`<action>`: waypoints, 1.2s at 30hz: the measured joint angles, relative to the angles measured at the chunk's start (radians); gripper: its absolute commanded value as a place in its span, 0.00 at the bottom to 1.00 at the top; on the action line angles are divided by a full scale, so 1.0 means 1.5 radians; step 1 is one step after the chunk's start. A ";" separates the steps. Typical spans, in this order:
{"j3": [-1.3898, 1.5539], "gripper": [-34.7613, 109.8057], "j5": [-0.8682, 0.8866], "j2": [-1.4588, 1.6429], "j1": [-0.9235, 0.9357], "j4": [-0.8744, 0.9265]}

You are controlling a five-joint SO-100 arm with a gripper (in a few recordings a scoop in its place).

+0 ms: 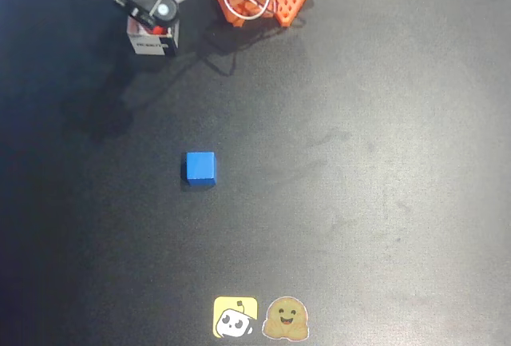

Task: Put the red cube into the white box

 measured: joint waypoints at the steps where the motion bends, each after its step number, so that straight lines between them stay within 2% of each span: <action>1: 0.000 0.29 0.000 0.007 0.000 0.000; 3: 0.000 0.24 0.000 0.033 0.000 0.000; 9: 0.016 0.24 0.000 0.092 0.001 -0.001; 14: 0.016 0.24 0.034 0.045 -0.071 -0.055; 18: 0.016 0.24 0.089 -0.005 -0.177 -0.094; 28: 0.032 0.24 0.319 -0.025 -0.527 -0.123; 36: 0.089 0.24 0.413 0.042 -0.724 -0.126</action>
